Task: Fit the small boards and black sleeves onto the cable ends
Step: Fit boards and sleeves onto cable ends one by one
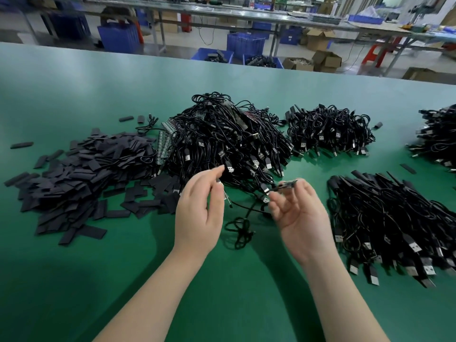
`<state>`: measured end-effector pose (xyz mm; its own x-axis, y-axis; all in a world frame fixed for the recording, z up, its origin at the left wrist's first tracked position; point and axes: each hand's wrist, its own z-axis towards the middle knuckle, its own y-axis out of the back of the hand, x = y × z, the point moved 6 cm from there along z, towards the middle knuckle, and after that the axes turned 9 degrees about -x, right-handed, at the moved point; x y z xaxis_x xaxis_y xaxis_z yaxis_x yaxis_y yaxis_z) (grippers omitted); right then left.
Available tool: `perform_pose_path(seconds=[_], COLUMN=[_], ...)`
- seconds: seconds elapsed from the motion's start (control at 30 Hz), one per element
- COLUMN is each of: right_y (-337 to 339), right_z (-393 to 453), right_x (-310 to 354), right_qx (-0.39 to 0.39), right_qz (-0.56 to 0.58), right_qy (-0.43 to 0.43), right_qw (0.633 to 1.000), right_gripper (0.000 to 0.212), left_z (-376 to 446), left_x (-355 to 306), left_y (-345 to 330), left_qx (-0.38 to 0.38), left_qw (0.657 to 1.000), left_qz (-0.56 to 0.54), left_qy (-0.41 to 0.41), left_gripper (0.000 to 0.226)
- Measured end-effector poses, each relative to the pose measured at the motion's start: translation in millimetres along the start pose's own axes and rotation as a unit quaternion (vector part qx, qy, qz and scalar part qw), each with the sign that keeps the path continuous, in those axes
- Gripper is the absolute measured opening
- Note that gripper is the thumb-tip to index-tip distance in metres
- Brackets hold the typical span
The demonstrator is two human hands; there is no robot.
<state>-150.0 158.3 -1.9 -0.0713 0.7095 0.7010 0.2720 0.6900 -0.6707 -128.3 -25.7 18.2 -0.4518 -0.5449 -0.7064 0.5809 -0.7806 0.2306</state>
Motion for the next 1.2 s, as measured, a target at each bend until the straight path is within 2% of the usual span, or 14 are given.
perform_pose_path(seconds=[0.17, 0.27, 0.3, 0.37, 0.43, 0.47, 0.5, 0.67, 0.73, 0.83, 0.93, 1.0, 1.1, 1.2], right_y=[-4, 7, 11, 18, 21, 22, 22, 11, 3, -5, -10, -9, -6, -1], right_z=[-5, -1, 0, 2, 5, 6, 6, 0, -7, -13, -15, -13, -10, -6], right_x=[-21, -7, 1, 15, 13, 10, 8, -14, -26, -30, -25, -22, -15, -17], right_qx=[0.043, -0.008, -0.033, -0.077, -0.08, -0.08, -0.084, 0.032, 0.097, 0.097, 0.067, 0.063, 0.056, 0.044], right_qz=[-0.047, -0.168, -0.258, -0.477, -0.67, -0.723, -0.744, -0.682, -0.664, -0.628, -0.454, -0.344, -0.283, -0.29], right_qy=[-0.018, 0.087, 0.145, 0.245, 0.269, 0.263, 0.255, 0.169, 0.146, 0.209, 0.201, 0.164, 0.138, 0.131], right_qw=[0.998, 0.982, 0.955, 0.841, 0.687, 0.634, 0.612, 0.711, 0.727, 0.743, 0.866, 0.922, 0.948, 0.947], right_gripper=[0.018, 0.018, 0.014, 0.01, 0.016, 0.02, 0.021, 0.022, 0.031, 0.027, 0.004, 0.009, 0.009, 0.021], left_z=[-13, -12, -9, -3, 2, 5, 8, 17, 18, 17, 10, 3, -1, -2], left_x=[-14, -7, -3, 5, 9, 11, 13, 17, 11, 0, -11, -18, -16, -8], left_y=[-19, -16, -13, -6, -1, 3, 6, 23, 27, 25, 13, 5, -4, -11], left_qx=[0.156, 0.119, 0.101, 0.07, 0.038, 0.021, 0.004, -0.055, -0.061, -0.033, 0.033, 0.054, 0.097, 0.154], left_qw=[0.983, 0.988, 0.992, 0.997, 0.997, 0.996, 0.995, 0.995, 0.997, 0.998, 0.984, 0.956, 0.937, 0.938], left_qz=[0.071, 0.085, 0.076, 0.029, -0.018, -0.028, -0.03, -0.014, -0.008, 0.038, 0.096, 0.162, 0.203, 0.242], left_qy=[-0.073, -0.048, -0.024, 0.025, 0.062, 0.08, 0.095, 0.088, 0.055, -0.024, -0.145, -0.238, -0.266, -0.196], left_gripper=[0.049, 0.041, 0.036, 0.027, 0.017, 0.015, 0.016, 0.016, 0.021, 0.027, 0.032, 0.031, 0.027, 0.038])
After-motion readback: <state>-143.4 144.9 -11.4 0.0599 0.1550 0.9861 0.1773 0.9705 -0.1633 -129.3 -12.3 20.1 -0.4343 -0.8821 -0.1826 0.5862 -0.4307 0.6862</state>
